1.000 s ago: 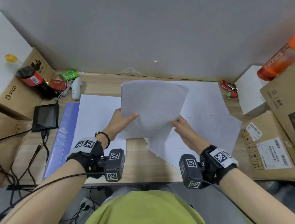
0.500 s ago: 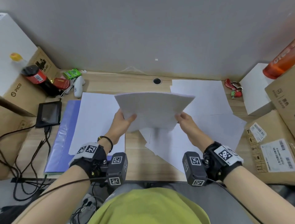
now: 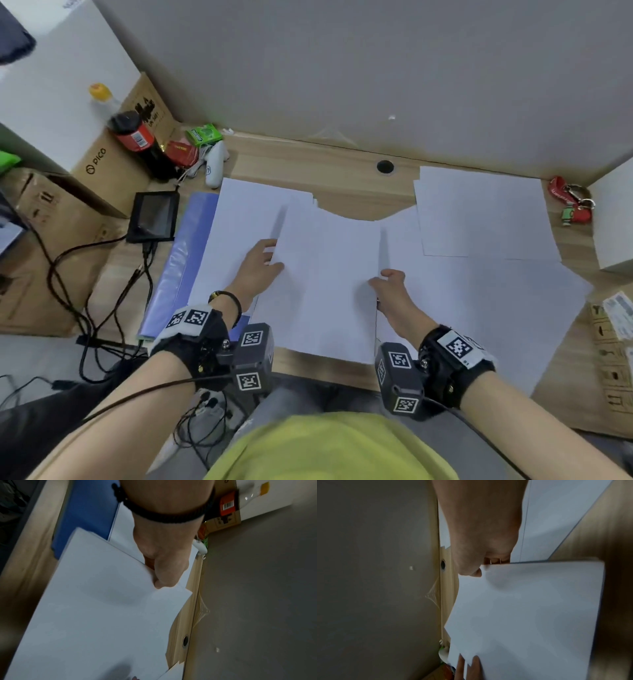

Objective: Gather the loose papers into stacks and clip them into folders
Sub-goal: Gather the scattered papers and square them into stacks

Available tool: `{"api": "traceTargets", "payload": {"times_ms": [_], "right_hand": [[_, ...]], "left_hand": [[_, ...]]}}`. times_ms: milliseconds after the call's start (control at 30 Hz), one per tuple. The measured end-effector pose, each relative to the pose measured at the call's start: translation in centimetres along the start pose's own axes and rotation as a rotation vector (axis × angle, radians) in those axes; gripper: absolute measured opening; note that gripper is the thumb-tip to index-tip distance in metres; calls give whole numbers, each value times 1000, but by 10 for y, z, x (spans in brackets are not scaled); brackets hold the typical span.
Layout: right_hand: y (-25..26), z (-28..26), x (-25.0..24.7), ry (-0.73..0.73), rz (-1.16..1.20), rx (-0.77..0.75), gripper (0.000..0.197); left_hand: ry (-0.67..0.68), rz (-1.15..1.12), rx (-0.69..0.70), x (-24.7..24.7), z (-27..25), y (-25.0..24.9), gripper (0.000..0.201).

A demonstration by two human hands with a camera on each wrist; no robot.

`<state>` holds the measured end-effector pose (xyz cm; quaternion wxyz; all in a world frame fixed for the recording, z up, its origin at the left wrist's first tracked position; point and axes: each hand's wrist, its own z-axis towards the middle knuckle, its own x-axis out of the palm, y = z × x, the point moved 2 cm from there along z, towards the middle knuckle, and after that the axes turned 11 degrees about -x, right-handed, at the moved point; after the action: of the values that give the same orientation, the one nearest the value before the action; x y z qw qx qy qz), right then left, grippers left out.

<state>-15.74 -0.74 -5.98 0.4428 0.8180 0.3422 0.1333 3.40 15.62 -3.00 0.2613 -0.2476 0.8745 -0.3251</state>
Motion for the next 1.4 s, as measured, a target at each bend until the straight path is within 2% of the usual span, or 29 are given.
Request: {"api": "traceTargets", "payload": {"times_ms": [200, 400, 500, 567, 633, 733, 833, 900, 933, 1033, 1133, 1200, 1300, 1333, 1367, 1400], "right_hand": [[10, -3, 62, 126, 102, 33, 34], [26, 8, 107, 189, 85, 0, 32], [29, 20, 125, 224, 54, -27, 30], [28, 27, 133, 225, 31, -15, 24], [24, 35, 137, 227, -26, 9, 23], [17, 48, 138, 232, -108, 37, 19], [14, 59, 137, 222, -161, 55, 16], [14, 65, 138, 219, -142, 68, 21], [15, 67, 139, 217, -123, 70, 29], [21, 71, 142, 176, -30, 88, 68], [25, 76, 145, 157, 141, 92, 77], [19, 85, 146, 182, 152, 97, 92], [-5, 105, 140, 224, 148, 72, 92], [10, 90, 141, 229, 158, 87, 92], [27, 74, 141, 236, 174, 91, 86], [37, 67, 137, 245, 191, 77, 68]], "left_hand": [[-131, -21, 26, -47, 10, 3, 61], [-255, -37, 48, -82, 28, 13, 62], [-251, -75, 28, -96, 39, 15, 60], [-221, -28, -6, -103, 45, 16, 57], [-186, 30, -36, -108, 52, 21, 65], [-192, 75, -109, -108, 55, 27, 63], [-195, 88, -83, -105, 59, 29, 63], [-183, 82, -64, -103, 61, 27, 63], [-179, 75, -72, -103, 63, 26, 63], [-188, 66, -58, -102, 66, 22, 65], [-216, 30, -80, -101, 69, 23, 68], [-210, 73, -78, -100, 69, 24, 67], [-204, 131, -83, -99, 67, 21, 65], [-227, 96, -92, -99, 67, 17, 65], [-261, 55, -95, -99, 68, 11, 66], [-295, 21, -85, -98, 69, 6, 64]]}}
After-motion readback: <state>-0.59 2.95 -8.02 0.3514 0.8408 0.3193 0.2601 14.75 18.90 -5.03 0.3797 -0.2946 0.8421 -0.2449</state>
